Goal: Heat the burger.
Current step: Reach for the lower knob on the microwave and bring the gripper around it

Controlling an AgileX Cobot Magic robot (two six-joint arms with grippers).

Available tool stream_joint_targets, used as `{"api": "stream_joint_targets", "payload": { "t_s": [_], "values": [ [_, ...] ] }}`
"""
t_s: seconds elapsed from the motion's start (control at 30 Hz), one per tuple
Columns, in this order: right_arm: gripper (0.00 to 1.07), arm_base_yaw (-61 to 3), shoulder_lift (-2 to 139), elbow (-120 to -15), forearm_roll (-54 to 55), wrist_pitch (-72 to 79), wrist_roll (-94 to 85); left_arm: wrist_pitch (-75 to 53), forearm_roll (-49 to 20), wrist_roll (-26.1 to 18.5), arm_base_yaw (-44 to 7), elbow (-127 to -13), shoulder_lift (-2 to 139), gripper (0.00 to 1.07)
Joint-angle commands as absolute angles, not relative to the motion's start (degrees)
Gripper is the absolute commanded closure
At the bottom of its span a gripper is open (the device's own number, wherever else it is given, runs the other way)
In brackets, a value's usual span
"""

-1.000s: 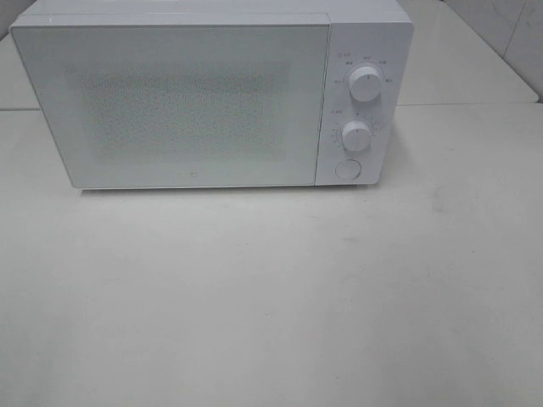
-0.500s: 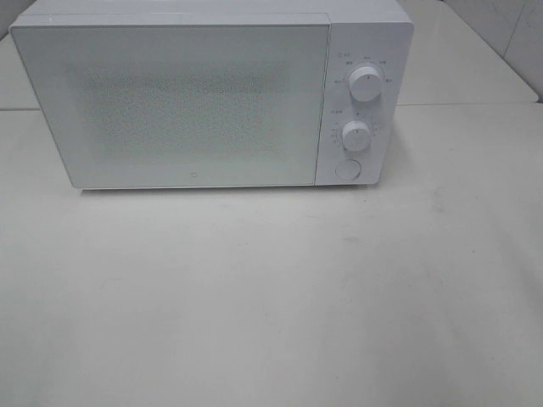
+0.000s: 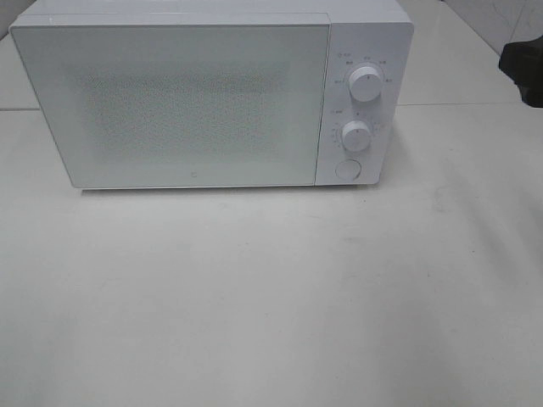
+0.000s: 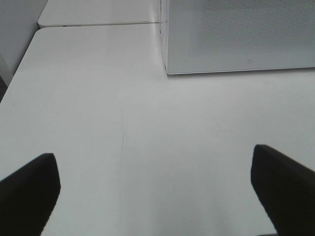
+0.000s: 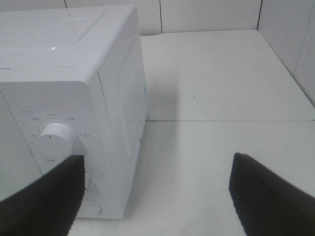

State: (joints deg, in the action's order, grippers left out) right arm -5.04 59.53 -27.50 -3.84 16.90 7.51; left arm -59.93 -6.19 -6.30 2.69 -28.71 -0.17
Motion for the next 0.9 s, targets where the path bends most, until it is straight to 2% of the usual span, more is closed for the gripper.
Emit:
{"api": "stream_joint_targets", "payload": {
  "t_s": [0.03,0.2,0.3,0.37,0.4,0.43,0.47,0.53,0.57,0.6,0.9],
  "values": [
    [0.32,-4.5,63.9,-27.3,-4.4,23.7,8.0,-59.4,-6.2,-6.0,3.0,-28.6,-1.8,0.06],
    [0.32,-5.8,71.6,-27.2,-3.0,31.6,6.6,-59.4,-6.2,-6.0,3.0,-28.6,-1.8,0.06],
    [0.32,-8.5,75.6,-25.9,1.9,38.2,1.0,-59.4,-6.2,-6.0,3.0,-28.6,-1.8,0.06],
    [0.32,-12.9,79.5,-23.8,10.4,46.3,-6.2,-59.4,-6.2,-6.0,3.0,-28.6,-1.8,0.06],
    [0.32,-12.9,79.5,-23.8,10.4,46.3,-6.2,-59.4,-6.2,-6.0,3.0,-28.6,-1.8,0.06],
    [0.32,-16.4,81.6,-22.9,16.2,50.7,-10.7,-59.4,-6.2,-6.0,3.0,-28.6,-1.8,0.06],
    [0.32,-16.4,81.6,-22.9,16.2,50.7,-10.7,-59.4,-6.2,-6.0,3.0,-28.6,-1.8,0.06],
    [0.32,-21.1,84.3,-22.7,24.0,54.5,-14.5,-59.4,-6.2,-6.0,3.0,-28.6,-1.8,0.06],
    [0.32,-21.1,84.3,-22.7,24.0,54.5,-14.5,-59.4,-6.2,-6.0,3.0,-28.6,-1.8,0.06],
    [0.32,-24.1,85.7,-22.7,28.1,56.8,-15.9,-59.4,-6.2,-6.0,3.0,-28.6,-1.8,0.06],
    [0.32,-36.3,92.8,-22.7,39.9,71.3,-16.8,-59.4,-6.2,-6.0,3.0,-28.6,-1.8,0.06]
  ]
}}
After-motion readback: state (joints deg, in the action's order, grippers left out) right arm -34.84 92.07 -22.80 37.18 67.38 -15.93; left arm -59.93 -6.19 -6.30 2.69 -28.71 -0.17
